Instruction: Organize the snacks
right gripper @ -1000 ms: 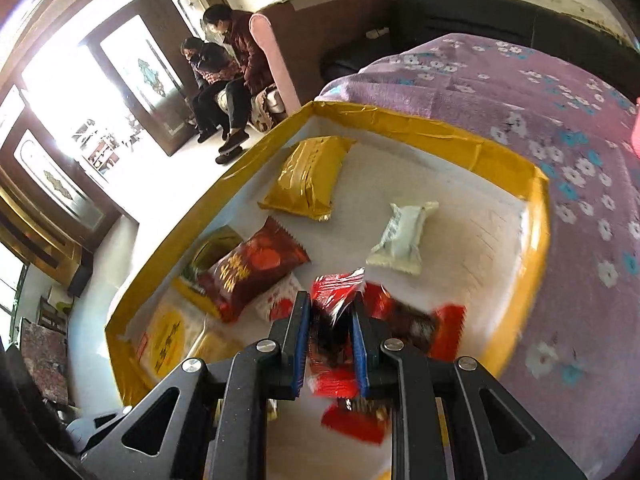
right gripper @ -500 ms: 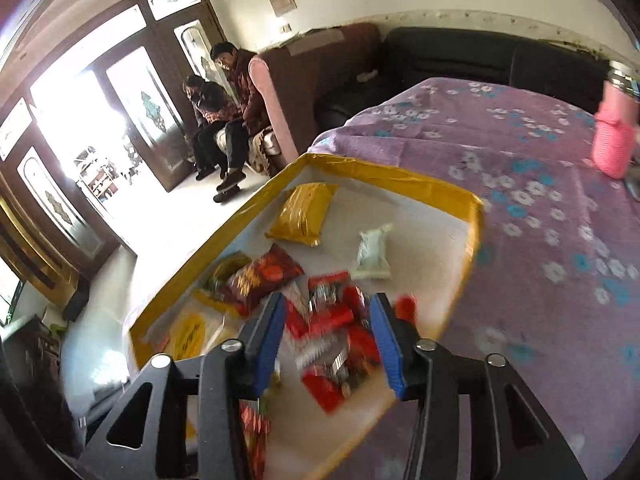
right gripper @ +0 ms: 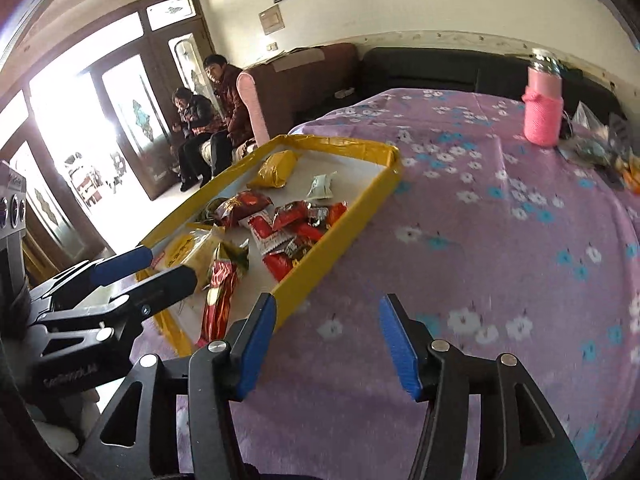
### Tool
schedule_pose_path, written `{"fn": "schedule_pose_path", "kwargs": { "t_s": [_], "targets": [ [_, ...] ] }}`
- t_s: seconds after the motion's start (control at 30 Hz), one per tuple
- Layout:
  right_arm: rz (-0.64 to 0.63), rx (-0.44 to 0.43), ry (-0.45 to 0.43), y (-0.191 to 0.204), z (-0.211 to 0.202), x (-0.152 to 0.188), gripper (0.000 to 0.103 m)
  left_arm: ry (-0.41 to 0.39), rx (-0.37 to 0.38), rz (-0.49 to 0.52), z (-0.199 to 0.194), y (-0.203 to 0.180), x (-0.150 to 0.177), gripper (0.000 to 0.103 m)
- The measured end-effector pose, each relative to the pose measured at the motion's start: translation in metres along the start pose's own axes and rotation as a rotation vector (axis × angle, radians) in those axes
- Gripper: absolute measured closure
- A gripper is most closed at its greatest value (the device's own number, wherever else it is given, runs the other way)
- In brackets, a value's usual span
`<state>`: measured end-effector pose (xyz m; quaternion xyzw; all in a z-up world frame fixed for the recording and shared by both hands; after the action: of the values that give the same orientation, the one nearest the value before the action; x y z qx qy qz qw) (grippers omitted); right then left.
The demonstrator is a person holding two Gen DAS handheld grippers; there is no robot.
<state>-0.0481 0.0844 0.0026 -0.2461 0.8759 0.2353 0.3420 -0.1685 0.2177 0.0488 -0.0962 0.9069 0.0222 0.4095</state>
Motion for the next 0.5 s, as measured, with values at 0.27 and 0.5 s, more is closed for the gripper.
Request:
{"fn": "schedule_pose_path", "kwargs": {
  "t_s": [0.27,0.5],
  "targets": [
    [0.031,-0.015,-0.023,-0.008,-0.014,0.014,0.044,0.01,-0.023,0.041,-0.003,-0.017,0.002,0.023],
    [0.049,-0.013,-0.032,-0.015,-0.021,0.021,0.044,0.036,-0.032,0.063,0.002,-0.029,0.006,0.023]
  ]
}}
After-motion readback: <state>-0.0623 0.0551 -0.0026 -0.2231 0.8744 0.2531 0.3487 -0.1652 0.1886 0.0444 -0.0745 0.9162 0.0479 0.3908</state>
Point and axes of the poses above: each gripper's, at about its wrist camera, not at the fingertips, and z roughly the way its jaws point, y to its left, x to its underside, the point moved 5 cm from there along z, roughly the way its jaws point, and after that the axes turned 3 degrees about -x, right-handed, at the moved point
